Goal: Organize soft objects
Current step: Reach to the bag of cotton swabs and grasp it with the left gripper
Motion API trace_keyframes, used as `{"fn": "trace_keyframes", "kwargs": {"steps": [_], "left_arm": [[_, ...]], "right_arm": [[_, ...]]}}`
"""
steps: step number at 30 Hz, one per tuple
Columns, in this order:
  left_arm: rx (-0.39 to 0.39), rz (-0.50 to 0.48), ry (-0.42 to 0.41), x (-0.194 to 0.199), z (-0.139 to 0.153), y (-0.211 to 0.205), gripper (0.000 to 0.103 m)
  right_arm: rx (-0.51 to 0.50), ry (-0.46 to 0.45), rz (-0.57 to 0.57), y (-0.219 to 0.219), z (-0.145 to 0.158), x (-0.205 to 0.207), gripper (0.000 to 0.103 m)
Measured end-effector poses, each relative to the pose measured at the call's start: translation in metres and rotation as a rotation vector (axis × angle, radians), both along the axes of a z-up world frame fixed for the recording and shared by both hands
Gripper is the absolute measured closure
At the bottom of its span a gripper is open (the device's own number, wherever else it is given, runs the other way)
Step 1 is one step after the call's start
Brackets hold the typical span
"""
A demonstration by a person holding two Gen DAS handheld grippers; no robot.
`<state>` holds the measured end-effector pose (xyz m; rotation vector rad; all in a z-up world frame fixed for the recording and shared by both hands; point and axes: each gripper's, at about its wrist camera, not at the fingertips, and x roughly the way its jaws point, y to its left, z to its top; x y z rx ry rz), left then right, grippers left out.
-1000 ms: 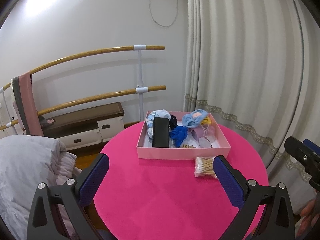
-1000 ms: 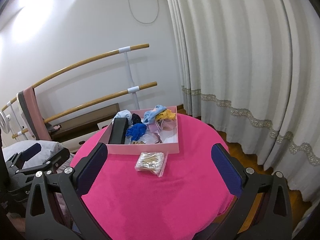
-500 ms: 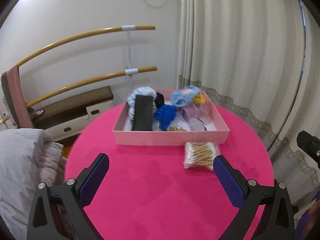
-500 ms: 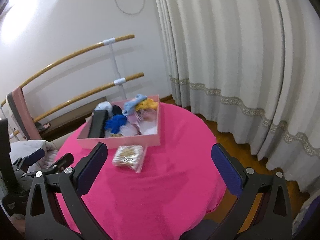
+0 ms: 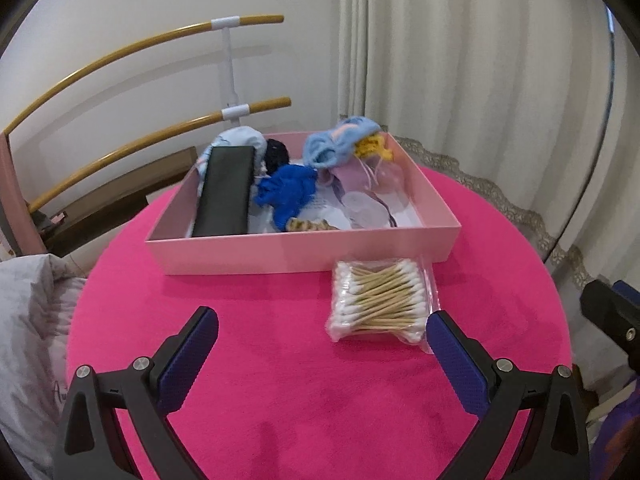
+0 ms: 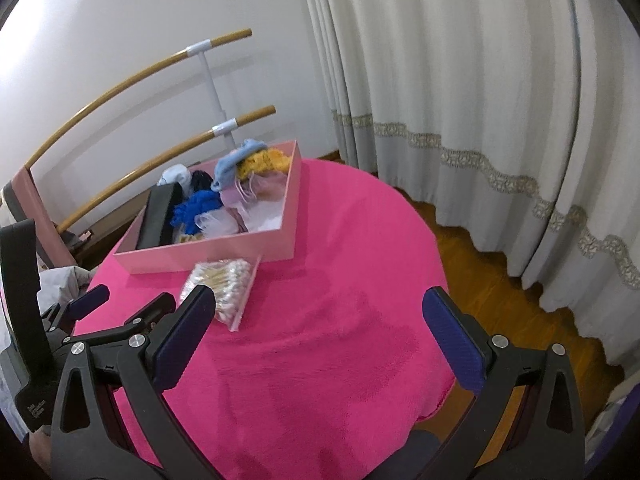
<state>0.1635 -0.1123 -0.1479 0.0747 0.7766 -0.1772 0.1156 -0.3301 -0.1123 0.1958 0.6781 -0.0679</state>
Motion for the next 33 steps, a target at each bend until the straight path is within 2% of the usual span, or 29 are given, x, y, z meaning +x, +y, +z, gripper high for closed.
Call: {"fn": "trace_keyframes", "kwargs": {"steps": [8,14,16,22,26,29,31,32,33], "left_arm": [[0.009,-0.044,0.069,0.040,-0.034,-0.033,0.000],[0.075,-0.023,0.111,0.075,-0.062,-0.052,0.000],[0.024,-0.017,0.154,0.085,-0.069,-0.048,0.002],[-0.016,0.013,0.166,0.094,-0.077,-0.037,0.002],[0.005,0.013,0.150,0.098,-0.074,-0.032,0.011],[0.006,0.019,0.146,0.099,-0.073,-0.026,0.013],[-0.013,0.019,0.149,0.099,-0.073,-0.021,0.023],[-0.018,0.018,0.151,0.099,-0.073,-0.020,0.032],[-0.022,0.020,0.152,0.100,-0.074,-0.019,0.034]], "right_arm": [[0.017,0.023,-0.006,-0.007,-0.011,0.011,0.000],[0.021,0.048,-0.003,-0.008,-0.019,0.033,0.000],[0.021,0.061,0.006,-0.009,-0.020,0.050,0.000],[0.014,0.101,0.031,-0.002,-0.029,0.096,0.000],[0.023,0.119,0.030,0.002,-0.038,0.112,0.000],[0.015,0.127,0.029,0.004,-0.041,0.121,0.000],[0.014,0.128,0.039,0.007,-0.042,0.124,0.000],[0.013,0.126,0.040,0.009,-0.042,0.124,0.000],[0.014,0.125,0.043,0.010,-0.042,0.124,0.000]]}}
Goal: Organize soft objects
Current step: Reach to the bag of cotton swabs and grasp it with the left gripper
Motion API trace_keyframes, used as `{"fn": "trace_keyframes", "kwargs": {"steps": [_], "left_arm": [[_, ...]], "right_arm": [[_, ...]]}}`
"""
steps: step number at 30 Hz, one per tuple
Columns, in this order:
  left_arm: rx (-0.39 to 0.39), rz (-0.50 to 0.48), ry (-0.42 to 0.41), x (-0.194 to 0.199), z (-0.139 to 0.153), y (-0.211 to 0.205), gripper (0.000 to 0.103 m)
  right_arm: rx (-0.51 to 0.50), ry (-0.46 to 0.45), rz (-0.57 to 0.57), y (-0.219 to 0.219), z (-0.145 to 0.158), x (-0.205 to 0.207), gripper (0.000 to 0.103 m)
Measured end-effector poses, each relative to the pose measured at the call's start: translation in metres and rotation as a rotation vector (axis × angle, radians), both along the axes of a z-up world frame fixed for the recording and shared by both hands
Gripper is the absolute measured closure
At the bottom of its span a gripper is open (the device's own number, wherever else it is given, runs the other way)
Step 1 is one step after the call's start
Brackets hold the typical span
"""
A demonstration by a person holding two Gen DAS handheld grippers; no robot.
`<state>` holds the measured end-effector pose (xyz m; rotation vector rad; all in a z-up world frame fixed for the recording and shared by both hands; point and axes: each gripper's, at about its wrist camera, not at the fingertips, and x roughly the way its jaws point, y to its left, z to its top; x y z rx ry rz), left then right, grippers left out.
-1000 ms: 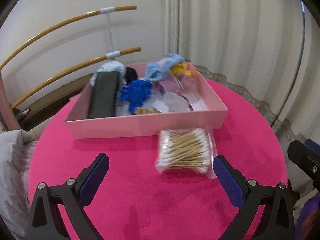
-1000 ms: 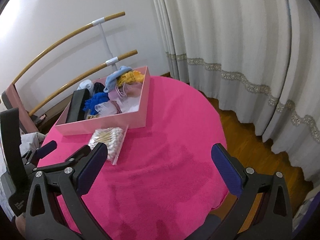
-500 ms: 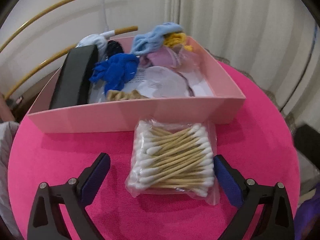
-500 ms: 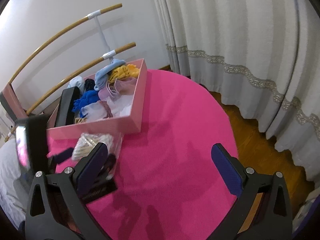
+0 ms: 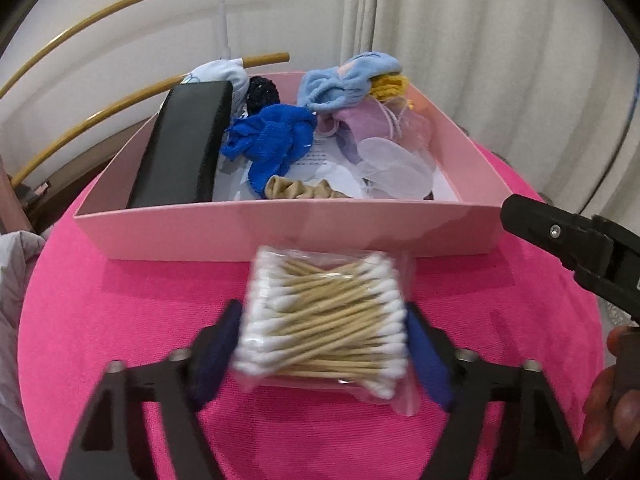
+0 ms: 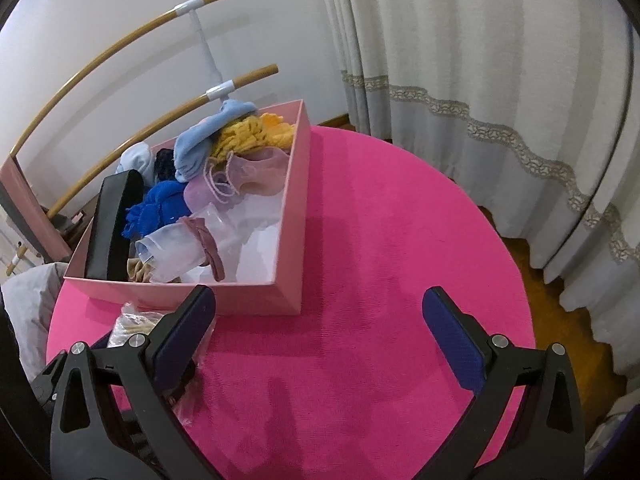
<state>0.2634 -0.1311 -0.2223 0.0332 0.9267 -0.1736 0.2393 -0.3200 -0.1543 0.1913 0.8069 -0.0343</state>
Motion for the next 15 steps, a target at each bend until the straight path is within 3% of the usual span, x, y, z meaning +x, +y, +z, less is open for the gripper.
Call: {"fn": "trace_keyframes", "kwargs": {"steps": [15], "left_arm": [[-0.012,0.015,-0.111,-0.048,0.053,0.047,0.037]], "right_arm": [[-0.007,-0.030,0.029,0.021,0.011,-0.021,0.001]]}}
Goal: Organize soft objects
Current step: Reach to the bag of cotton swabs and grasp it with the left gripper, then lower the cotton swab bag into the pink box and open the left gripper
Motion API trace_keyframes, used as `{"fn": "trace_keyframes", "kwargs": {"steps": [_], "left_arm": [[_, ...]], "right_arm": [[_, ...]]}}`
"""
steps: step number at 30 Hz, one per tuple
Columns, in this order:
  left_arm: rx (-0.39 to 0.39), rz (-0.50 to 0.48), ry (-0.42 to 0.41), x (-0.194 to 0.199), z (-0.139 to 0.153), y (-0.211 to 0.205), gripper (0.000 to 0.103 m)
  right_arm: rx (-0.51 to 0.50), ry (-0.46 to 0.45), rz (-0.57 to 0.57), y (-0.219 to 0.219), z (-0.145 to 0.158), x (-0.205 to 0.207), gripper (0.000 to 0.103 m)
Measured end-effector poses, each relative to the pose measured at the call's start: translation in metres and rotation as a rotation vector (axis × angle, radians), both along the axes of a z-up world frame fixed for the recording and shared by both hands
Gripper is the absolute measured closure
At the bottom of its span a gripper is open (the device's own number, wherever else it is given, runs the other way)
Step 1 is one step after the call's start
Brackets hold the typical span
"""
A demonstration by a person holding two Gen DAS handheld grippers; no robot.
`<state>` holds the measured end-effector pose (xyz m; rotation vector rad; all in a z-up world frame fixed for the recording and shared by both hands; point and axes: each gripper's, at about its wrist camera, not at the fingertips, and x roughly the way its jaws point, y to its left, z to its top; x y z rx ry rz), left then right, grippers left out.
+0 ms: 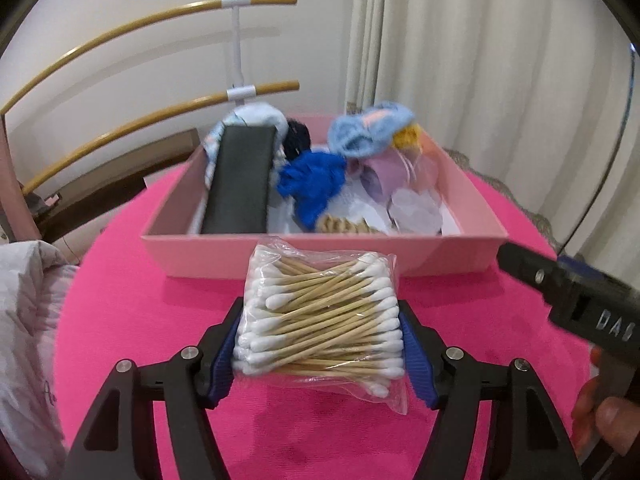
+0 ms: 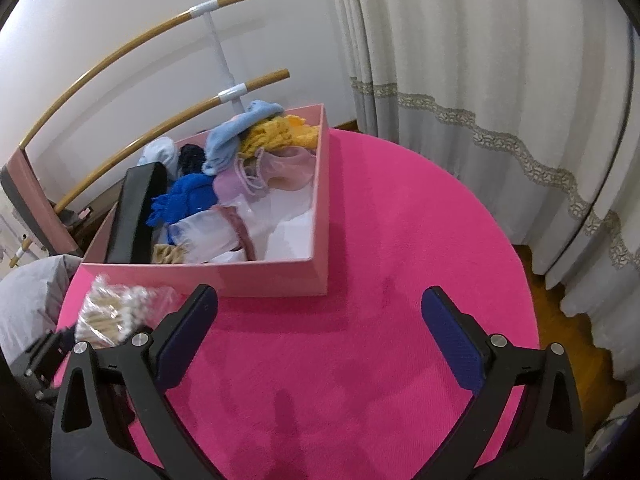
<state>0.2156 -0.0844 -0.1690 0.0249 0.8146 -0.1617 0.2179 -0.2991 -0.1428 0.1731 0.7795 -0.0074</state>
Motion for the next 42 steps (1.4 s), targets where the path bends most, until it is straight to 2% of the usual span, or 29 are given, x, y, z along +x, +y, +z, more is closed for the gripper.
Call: {"fn": "trace_keyframes", "kwargs": {"steps": [10,16,19,20,21,22,23,24,27,31,42], "left_arm": [[-0.006,0.032,-0.109,0.011,0.050,0.019,0.037],[-0.018,0.021,-0.113,0.035,0.061,0.017,0.037],[-0.020,0.006,-0.073,0.060,0.055,0.013,0.035],[-0.017,-0.006,-0.046,0.068,0.051,0.012,0.029],[-0.007,-0.007,-0.023,0.075,0.046,0.011,0.014],[0.008,0.004,-0.019,0.078,0.043,0.011,0.006],[0.018,0.020,-0.031,0.077,0.042,0.013,0.000],[0.023,0.030,-0.036,0.078,0.041,0.015,0.000],[-0.004,0.042,-0.030,0.069,0.042,0.025,0.000],[-0.014,0.076,-0.070,0.056,0.050,0.037,0.000],[-0.009,0.150,-0.169,-0.025,0.081,0.073,0.000]], "right_arm": [[-0.035,-0.072,0.036,0.020,0.037,0.008,0.001],[-0.062,-0.117,0.034,0.026,0.057,0.019,0.000],[-0.067,-0.132,0.023,0.025,0.064,0.022,0.000],[-0.071,-0.134,0.020,0.026,0.065,0.024,0.000],[-0.075,-0.134,0.020,0.026,0.066,0.025,0.000],[-0.077,-0.135,0.020,0.027,0.066,0.026,0.000],[-0.079,-0.136,0.020,0.028,0.066,0.026,0.000],[-0.082,-0.138,0.022,0.029,0.066,0.026,0.000],[-0.080,-0.137,0.022,0.030,0.064,0.026,0.000],[-0.076,-0.143,0.029,0.035,0.065,0.023,0.000],[-0.087,-0.185,0.075,0.065,0.080,-0.003,0.000]]}}
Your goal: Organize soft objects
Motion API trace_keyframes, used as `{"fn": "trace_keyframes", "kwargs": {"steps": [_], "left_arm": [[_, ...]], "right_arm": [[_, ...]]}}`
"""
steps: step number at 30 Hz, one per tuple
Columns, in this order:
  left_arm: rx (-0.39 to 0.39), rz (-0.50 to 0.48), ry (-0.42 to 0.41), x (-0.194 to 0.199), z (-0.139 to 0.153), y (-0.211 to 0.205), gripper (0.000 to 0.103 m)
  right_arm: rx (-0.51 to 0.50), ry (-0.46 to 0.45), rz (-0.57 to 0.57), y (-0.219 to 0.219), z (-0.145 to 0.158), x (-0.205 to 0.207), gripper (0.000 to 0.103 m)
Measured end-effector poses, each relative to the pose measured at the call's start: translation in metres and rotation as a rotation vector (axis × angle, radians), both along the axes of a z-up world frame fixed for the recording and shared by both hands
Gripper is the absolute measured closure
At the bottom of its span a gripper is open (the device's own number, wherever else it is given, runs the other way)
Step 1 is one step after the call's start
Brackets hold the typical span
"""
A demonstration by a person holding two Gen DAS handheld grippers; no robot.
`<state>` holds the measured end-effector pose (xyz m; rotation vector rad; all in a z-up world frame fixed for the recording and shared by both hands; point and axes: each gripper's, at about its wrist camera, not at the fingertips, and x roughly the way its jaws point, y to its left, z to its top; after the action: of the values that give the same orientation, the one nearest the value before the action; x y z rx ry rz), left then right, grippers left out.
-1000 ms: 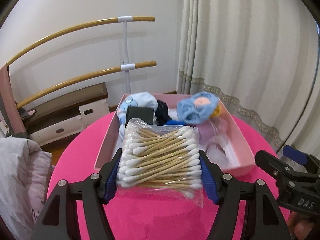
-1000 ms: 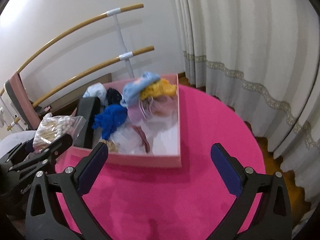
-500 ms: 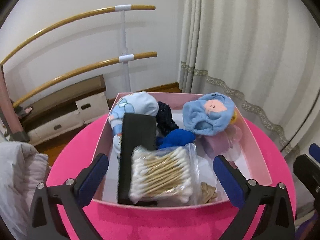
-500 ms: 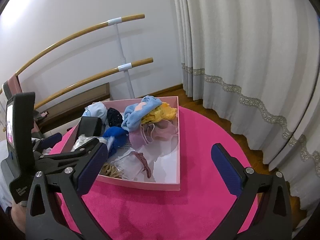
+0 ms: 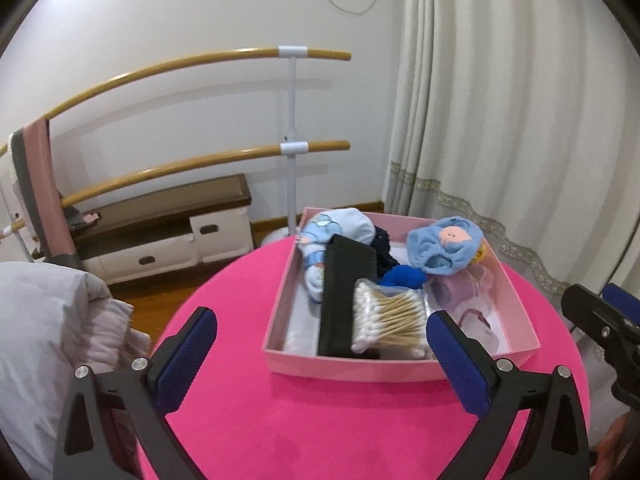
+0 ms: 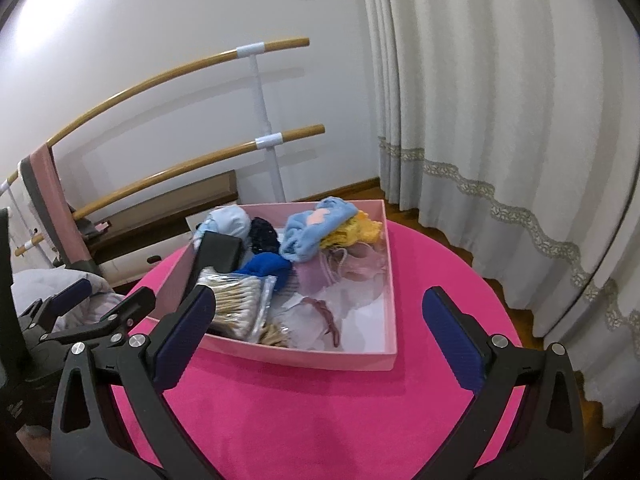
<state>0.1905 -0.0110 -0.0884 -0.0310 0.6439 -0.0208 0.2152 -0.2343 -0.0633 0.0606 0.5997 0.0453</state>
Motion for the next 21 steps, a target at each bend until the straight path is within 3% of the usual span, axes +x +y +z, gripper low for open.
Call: {"fn": "trace_keyframes", "kwargs": {"steps": [12,21], "left_arm": [[-0.008,0.021,-0.046,-0.066,0.029,0.020,0.000],[0.009,0.028,-0.077,-0.099,0.047,0.021,0.000]], "right_arm": [[-0.013,-0.040,0.031,0.030,0.015,-0.032,0.000],[-0.007,-0.065,0.022,0.028,0.023,-0.052,0.000]]}}
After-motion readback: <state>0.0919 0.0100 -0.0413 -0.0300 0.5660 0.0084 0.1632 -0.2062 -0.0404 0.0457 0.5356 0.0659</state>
